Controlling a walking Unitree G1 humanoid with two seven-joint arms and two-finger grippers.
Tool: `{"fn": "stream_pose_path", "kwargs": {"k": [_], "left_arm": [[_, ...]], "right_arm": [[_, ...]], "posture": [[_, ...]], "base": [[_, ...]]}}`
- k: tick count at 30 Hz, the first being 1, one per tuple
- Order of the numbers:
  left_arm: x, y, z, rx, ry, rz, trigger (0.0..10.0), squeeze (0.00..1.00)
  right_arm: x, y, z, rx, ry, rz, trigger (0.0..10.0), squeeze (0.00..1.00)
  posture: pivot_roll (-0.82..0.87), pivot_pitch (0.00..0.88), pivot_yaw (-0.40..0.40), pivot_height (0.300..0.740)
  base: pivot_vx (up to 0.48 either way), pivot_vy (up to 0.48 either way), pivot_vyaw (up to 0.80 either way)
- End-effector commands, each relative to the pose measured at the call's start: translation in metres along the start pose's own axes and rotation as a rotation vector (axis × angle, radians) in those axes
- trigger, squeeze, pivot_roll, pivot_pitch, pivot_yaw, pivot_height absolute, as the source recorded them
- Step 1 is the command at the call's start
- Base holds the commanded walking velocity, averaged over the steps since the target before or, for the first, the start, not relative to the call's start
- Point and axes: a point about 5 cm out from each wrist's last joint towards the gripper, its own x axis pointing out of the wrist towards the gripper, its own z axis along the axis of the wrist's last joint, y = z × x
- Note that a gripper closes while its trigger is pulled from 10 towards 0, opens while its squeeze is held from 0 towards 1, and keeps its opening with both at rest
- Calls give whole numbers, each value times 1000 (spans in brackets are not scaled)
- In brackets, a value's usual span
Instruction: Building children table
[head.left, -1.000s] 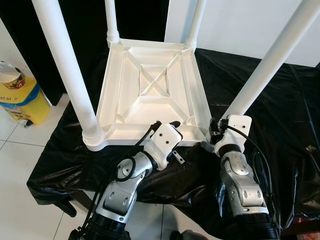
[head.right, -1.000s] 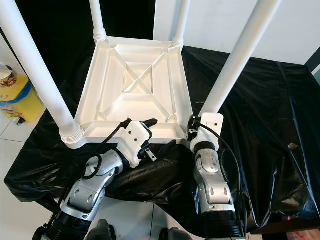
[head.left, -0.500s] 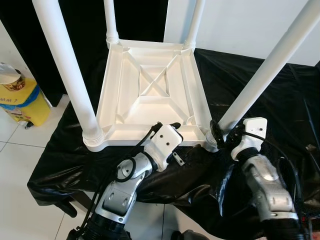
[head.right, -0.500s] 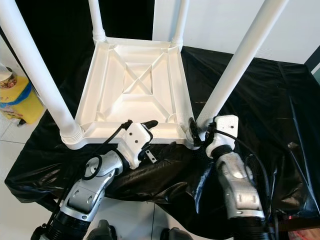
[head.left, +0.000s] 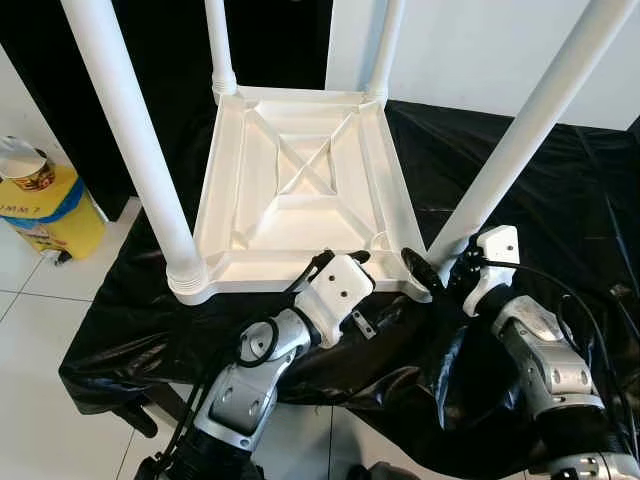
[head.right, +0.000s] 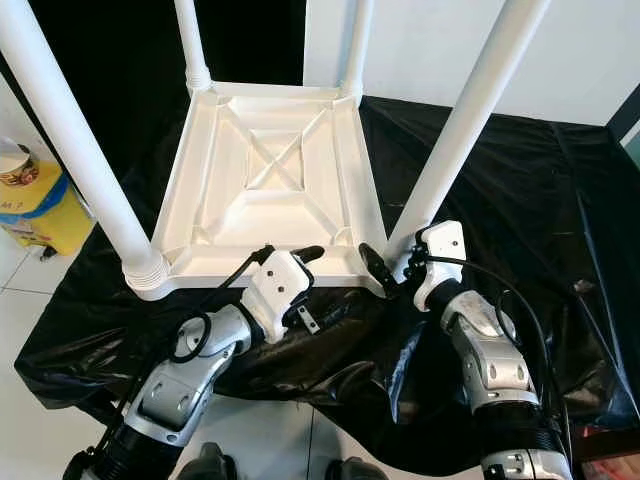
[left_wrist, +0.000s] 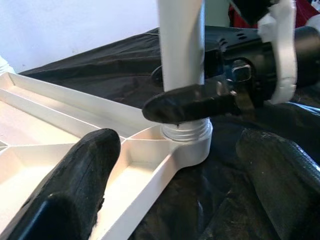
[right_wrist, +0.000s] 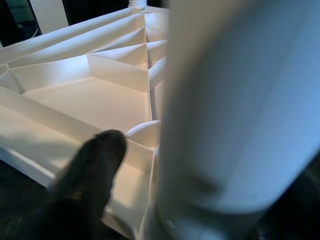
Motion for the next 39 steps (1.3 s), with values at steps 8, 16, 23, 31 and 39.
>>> {"fn": "stream_pose_path", "kwargs": {"k": [8, 16, 23, 31, 39], "left_arm": [[2, -1, 1, 19, -4, 10, 10000, 0], [4, -2, 1, 16, -8, 20, 10000, 0], [4, -4, 1, 18, -9, 19, 10000, 0], [3, -4, 1, 18, -9, 19, 10000, 0], [2, -5, 0, 16, -8, 21, 10000, 0]], "right_arm": [[-5, -1, -15, 11, 59, 20, 1176, 0], [-6, 5, -17, 41, 41, -65, 10000, 0], [-9, 12, -15, 54, 8, -156, 10000, 0], [-10, 19, -18, 79, 17, -368, 10000, 0], [-12, 27, -25, 91, 88, -653, 10000, 0]], "posture": [[132, 55, -125, 740], [130, 48, -141, 740], [131, 42, -143, 740], [138, 42, -147, 740], [142, 40, -149, 740]], "base": [[0, 0, 0], [0, 0, 0], [0, 0, 0], [0, 0, 0], [0, 0, 0]]}}
